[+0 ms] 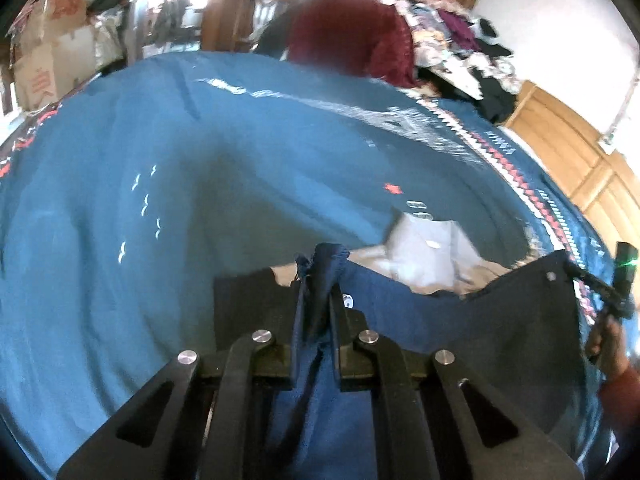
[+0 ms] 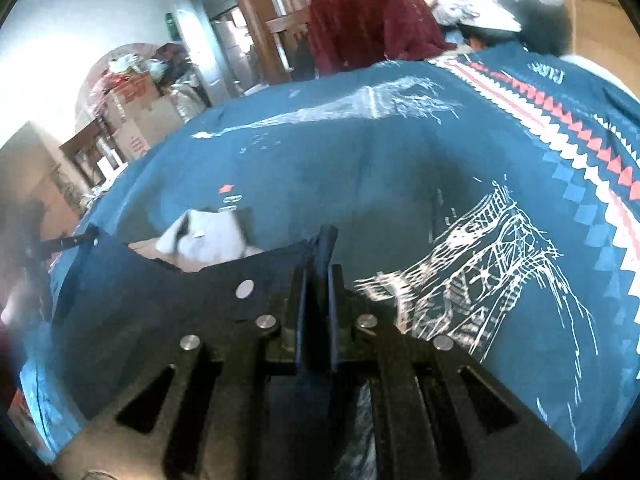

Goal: Fold large clothes

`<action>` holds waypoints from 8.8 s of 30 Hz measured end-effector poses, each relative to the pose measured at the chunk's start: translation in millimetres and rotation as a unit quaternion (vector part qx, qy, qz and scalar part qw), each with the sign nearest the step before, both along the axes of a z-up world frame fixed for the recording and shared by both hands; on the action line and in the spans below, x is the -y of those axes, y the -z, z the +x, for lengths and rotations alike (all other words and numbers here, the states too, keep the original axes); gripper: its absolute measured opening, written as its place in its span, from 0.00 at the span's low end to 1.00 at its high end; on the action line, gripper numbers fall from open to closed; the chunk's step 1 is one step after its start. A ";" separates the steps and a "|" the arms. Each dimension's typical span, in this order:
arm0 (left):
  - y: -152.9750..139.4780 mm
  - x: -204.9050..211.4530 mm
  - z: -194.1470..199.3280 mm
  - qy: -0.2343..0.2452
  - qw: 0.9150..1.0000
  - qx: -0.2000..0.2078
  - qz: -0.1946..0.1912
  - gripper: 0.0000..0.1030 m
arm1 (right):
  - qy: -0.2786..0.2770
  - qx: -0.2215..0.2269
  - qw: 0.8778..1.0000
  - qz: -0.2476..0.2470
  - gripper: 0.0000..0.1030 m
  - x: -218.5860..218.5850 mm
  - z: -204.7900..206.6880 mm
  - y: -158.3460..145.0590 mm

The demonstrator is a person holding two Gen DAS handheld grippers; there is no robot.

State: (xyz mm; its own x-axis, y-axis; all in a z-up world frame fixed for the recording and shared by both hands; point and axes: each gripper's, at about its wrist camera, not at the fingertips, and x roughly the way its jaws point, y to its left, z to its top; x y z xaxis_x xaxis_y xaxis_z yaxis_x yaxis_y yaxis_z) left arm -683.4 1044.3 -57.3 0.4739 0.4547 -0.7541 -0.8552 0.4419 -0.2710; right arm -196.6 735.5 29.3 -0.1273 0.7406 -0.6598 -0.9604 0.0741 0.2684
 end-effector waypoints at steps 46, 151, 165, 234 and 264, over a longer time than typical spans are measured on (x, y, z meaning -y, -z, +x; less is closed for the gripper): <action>35.7 211.6 -186.4 -0.130 0.988 0.075 -0.031 0.30 | -0.167 -0.071 0.982 -0.051 0.39 142.3 -180.2 17.8; 9.7 399.9 116.1 0.301 0.948 0.014 0.104 0.22 | -0.027 -0.245 0.964 -0.099 0.09 62.9 8.1 56.3; -19.8 420.5 52.6 0.284 0.954 -0.012 0.098 0.64 | -0.055 -0.302 0.941 -0.140 0.56 107.1 15.0 71.4; 38.2 83.1 91.3 0.078 0.991 -0.092 0.053 0.91 | -0.029 -0.333 0.941 -0.061 0.04 192.0 9.4 117.1; 20.2 395.5 -95.9 0.029 0.989 -0.140 0.026 0.90 | 0.044 0.107 0.984 -0.133 0.89 314.4 -104.1 31.7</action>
